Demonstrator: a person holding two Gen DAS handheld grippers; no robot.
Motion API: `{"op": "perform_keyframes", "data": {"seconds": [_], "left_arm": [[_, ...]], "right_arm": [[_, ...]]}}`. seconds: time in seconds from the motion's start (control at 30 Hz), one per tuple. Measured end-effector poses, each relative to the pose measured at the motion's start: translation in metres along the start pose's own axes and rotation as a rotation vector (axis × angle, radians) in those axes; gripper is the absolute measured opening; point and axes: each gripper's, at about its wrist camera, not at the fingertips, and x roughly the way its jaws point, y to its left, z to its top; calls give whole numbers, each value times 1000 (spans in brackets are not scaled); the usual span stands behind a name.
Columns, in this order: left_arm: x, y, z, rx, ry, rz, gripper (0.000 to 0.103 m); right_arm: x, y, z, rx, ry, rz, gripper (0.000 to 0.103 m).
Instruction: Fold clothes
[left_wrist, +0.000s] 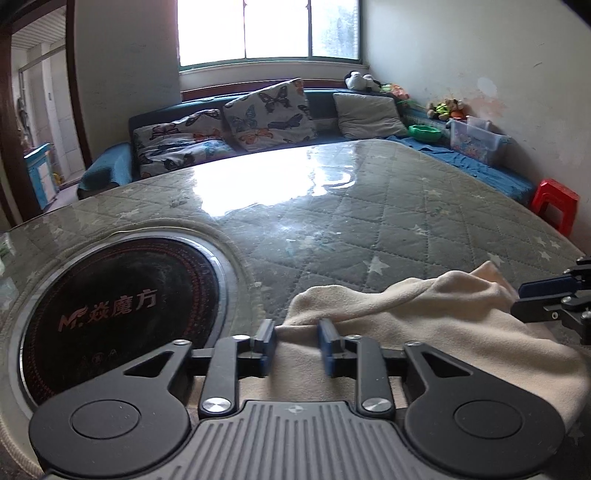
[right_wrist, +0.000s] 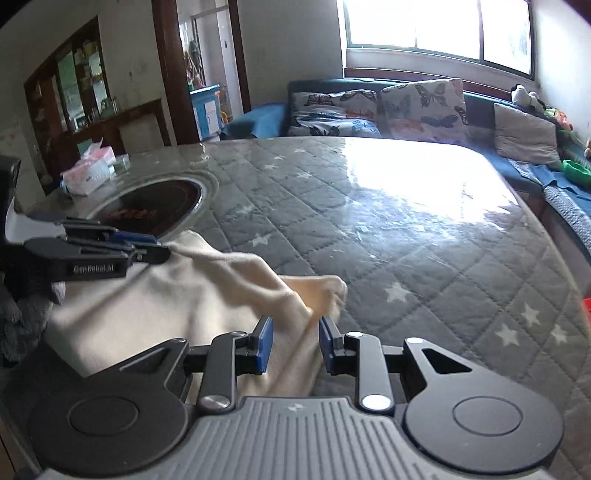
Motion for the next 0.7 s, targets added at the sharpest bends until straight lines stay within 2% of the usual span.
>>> {"op": "perform_keyframes", "data": {"seconds": [0.1, 0.13, 0.2, 0.33, 0.43, 0.5, 0.7], "left_arm": [[0, 3, 0, -16, 4, -6, 35], [0, 3, 0, -13, 3, -4, 35], [0, 2, -1, -6, 0, 1, 35], [-1, 1, -1, -3, -3, 3, 35], [0, 1, -1, -4, -5, 4, 35], [0, 1, -1, -5, -5, 5, 35], [0, 0, -3, -5, -9, 6, 35]], "right_arm": [[11, -1, 2, 4, -1, -11, 19], [13, -2, 2, 14, 0, -7, 10], [14, 0, 1, 6, -5, -9, 5], [0, 18, 3, -112, -70, -96, 3], [7, 19, 1, -127, -44, -127, 3], [18, 15, -4, -122, -19, -134, 3], [0, 20, 10, -107, -76, -119, 6]]}}
